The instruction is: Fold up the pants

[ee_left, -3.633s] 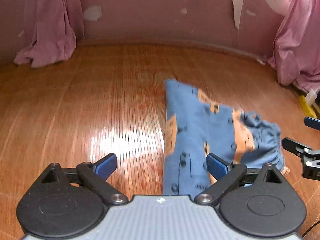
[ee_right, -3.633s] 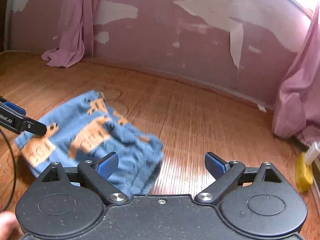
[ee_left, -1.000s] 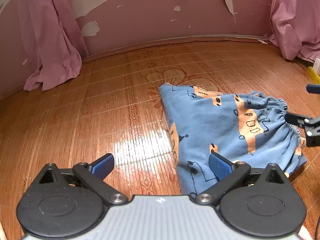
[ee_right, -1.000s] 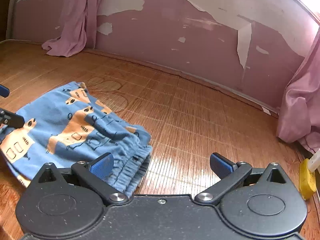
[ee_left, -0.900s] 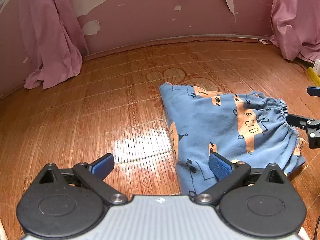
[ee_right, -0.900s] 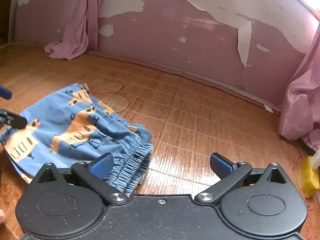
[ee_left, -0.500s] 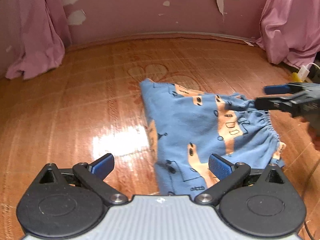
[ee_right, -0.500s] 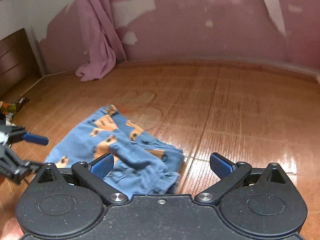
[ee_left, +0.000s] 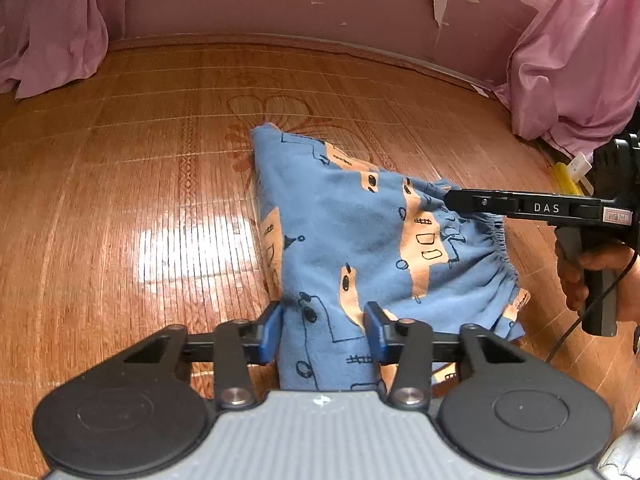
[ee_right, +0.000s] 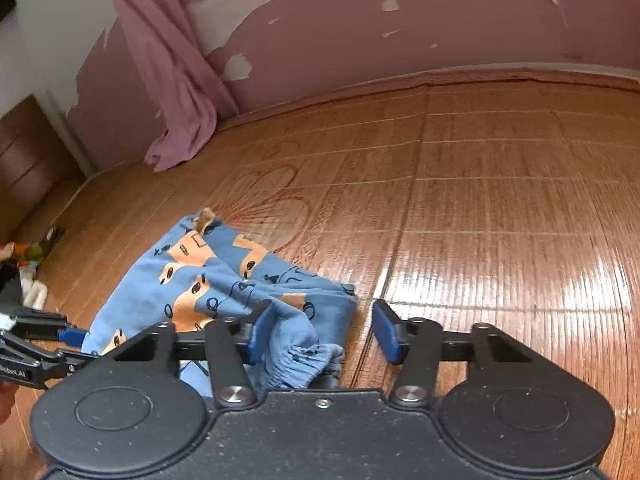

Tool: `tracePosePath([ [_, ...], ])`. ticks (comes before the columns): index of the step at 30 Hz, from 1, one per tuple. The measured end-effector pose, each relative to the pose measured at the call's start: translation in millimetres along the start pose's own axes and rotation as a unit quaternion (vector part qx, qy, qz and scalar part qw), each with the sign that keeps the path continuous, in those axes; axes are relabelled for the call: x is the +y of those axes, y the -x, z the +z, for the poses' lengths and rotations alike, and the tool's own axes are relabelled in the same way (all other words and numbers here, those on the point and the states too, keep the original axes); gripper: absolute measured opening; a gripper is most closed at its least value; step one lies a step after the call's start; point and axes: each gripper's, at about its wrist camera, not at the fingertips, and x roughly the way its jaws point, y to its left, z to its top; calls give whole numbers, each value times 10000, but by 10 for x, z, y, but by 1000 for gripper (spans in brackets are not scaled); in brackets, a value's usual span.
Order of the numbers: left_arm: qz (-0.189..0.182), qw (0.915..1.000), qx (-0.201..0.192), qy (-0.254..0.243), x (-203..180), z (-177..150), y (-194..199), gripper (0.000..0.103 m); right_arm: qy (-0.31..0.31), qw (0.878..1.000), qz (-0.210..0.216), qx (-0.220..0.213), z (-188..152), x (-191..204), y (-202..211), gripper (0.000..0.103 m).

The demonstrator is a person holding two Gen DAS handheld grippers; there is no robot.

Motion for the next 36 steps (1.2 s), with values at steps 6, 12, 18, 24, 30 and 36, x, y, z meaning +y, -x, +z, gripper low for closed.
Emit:
tracePosePath([
  [6,162,9998,1,-152,-90,4,-27,43,187,9998,-44,-85,-20,72,36,47],
  [12,173,9997,2,-156,-76,4,-31,42,187,9998,-9,75,13,93,-55,40],
  [18,266,9994,-92,-217,-150,14,1,18,265,9996,-26,-104,-5,153,-2,8],
  [24,339,9989,-260,-194,-176,305,-29,15,941,9944,-339,-353,302,327,-16,7],
  [30,285,9975,-629,-159,-20,731,-265,15,1342,9881,-608,-442,848,258,-298,7],
  [36,210,9956,-899,173,248,1183,-553,15,1636,9819,-854,-435,1362,186,-730,7],
])
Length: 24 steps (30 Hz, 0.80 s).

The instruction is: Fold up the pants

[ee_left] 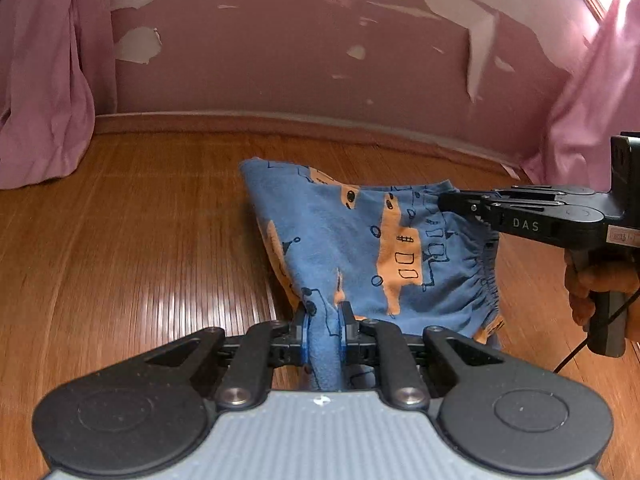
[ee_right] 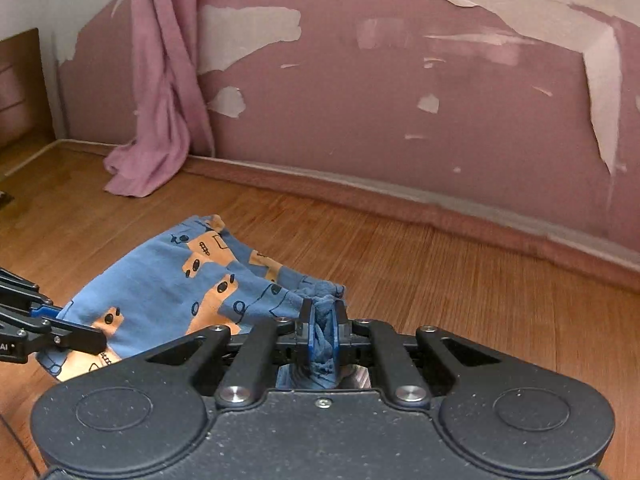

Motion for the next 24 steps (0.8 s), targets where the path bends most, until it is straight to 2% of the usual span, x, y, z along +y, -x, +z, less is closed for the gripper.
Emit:
tracePosePath([
  [5,59,9998,56,187,160,51,-278,15,152,9996,-126,216,52,-29,-354,8],
  [9,18,9999,21,156,203,-5,-276,17,101,9993,-185,293,-21,-35,-444,9],
  [14,25,10000,32,52,196,40,-219,28,-12,9992,-381,94,-34,-17,-302,22],
  [17,27,10000,-32,62,181,57,-122,43,-148,9990,-403,-126,-76,17,-53,38],
  [19,106,9999,-128,-41,134,34,-9,60,-272,9983,-444,-278,-139,84,137,47],
  [20,180,9996,-211,-114,95,14,68,64,-381,9974,-473,-377,-192,130,258,56],
  [24,433,9971,-503,-381,-55,-125,362,91,-774,9926,-622,-706,-451,334,702,74],
])
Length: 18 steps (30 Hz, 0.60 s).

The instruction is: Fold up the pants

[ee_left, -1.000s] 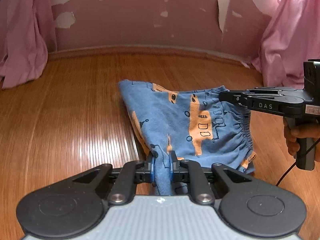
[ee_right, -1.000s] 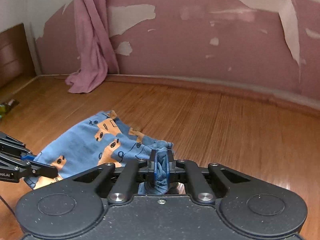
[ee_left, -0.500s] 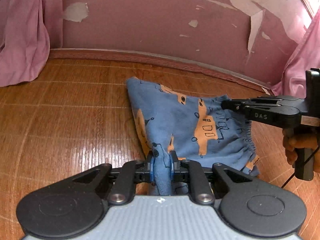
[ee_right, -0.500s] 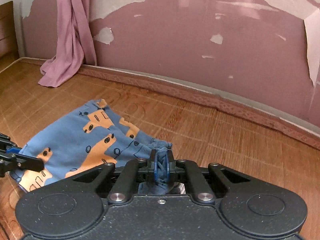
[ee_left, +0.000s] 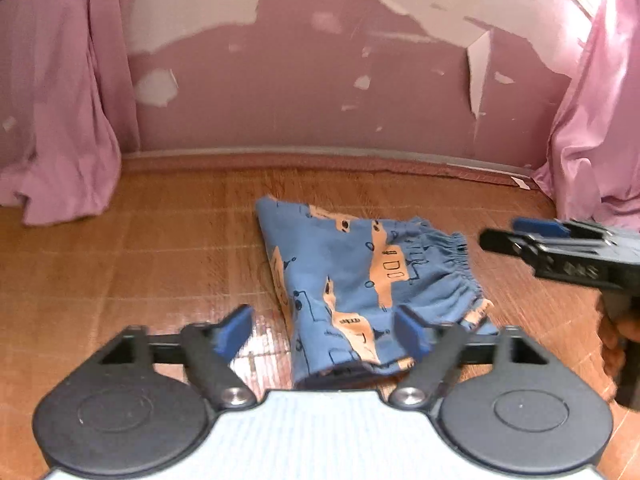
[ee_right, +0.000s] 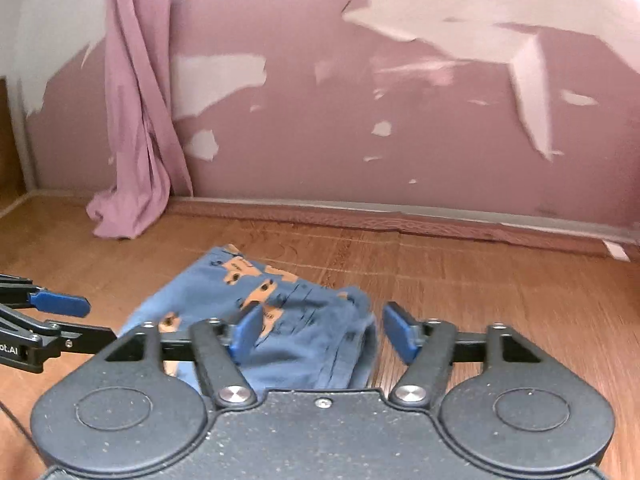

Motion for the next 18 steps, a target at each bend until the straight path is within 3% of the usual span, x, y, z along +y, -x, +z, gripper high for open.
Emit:
tracePosePath([
  [4,230,9995,-178,-121,-131,-180,283,102,-216,9994,-196,-212,-277,146,463,90],
  [8,330,9992,-195,-97,-227,-425,506,103,-378,9983,-352,-262,-579,256,874,100],
  [18,454,9982,-331,-193,-316,-886,795,103,-370,9980,-477,-173,-1045,448,1349,102],
])
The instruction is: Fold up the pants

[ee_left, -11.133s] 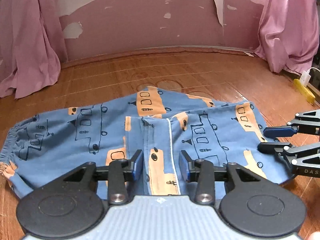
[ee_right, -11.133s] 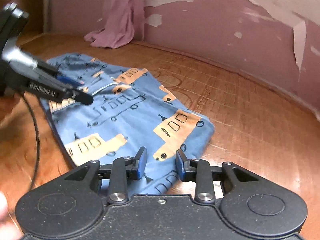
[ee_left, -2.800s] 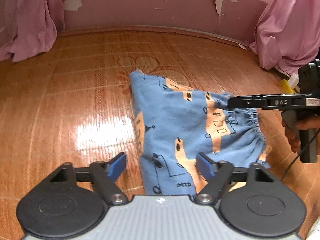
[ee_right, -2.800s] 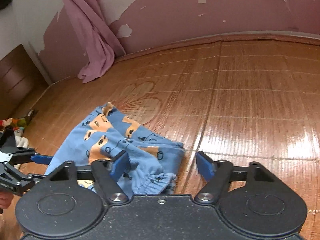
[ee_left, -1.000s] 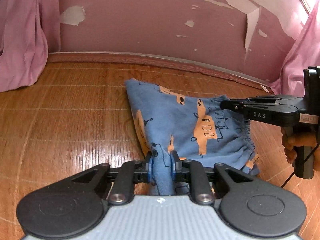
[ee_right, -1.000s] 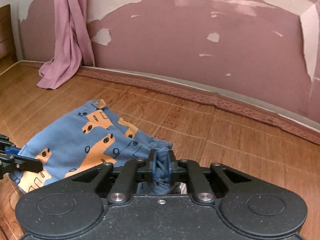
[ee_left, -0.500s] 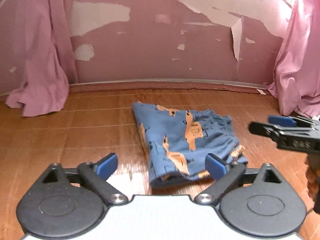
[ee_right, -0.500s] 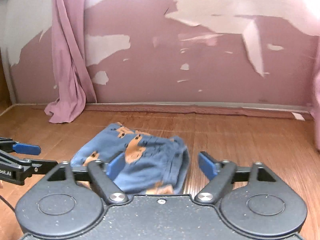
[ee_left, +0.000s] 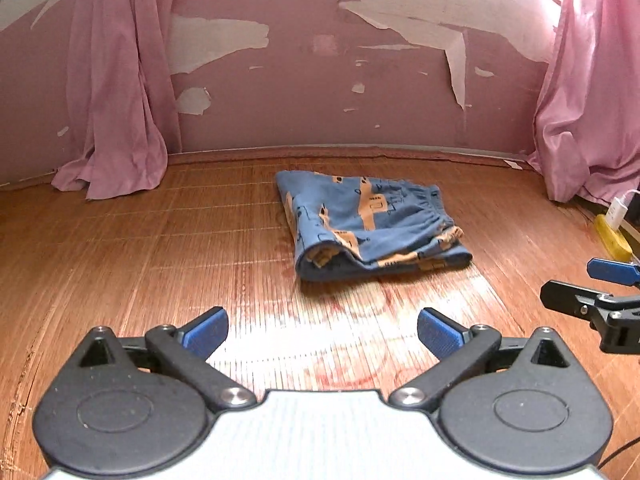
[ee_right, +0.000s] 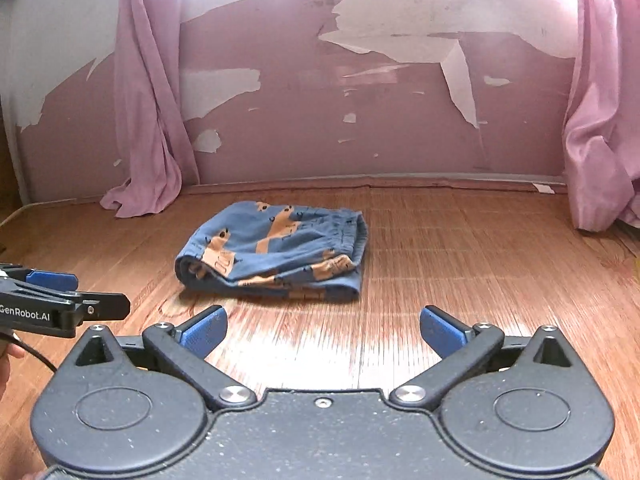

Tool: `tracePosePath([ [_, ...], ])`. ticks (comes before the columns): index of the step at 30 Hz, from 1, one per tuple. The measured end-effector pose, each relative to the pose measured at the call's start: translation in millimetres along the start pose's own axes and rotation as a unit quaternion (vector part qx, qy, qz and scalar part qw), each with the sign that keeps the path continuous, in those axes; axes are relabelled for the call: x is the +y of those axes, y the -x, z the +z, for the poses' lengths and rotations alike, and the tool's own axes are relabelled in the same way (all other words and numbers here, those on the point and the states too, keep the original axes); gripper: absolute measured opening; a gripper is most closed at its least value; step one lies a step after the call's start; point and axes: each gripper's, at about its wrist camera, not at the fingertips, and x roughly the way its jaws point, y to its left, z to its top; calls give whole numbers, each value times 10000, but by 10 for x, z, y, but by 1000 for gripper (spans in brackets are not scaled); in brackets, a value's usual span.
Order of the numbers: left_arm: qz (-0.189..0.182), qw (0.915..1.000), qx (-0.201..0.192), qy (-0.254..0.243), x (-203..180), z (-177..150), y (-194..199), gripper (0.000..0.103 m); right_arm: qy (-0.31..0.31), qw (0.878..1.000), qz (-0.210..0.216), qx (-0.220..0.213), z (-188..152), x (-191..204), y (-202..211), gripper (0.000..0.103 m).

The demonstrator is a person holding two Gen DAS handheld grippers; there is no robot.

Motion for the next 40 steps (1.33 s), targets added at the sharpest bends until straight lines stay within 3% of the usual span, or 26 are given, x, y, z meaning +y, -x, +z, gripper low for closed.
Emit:
tracePosePath([
  [27,71,9985,310,456,122,-72,-37,103,-314,9994,20,140,-93,-121,-44,102],
  [30,179,9976,494,447,108,-54,-57,103,-310,9994,24,140,-91,-117,-40,102],
  [40,-25,9977,484,475,107,-46,-37,103,-275,9995,102,135,-98,-104,-28,102],
])
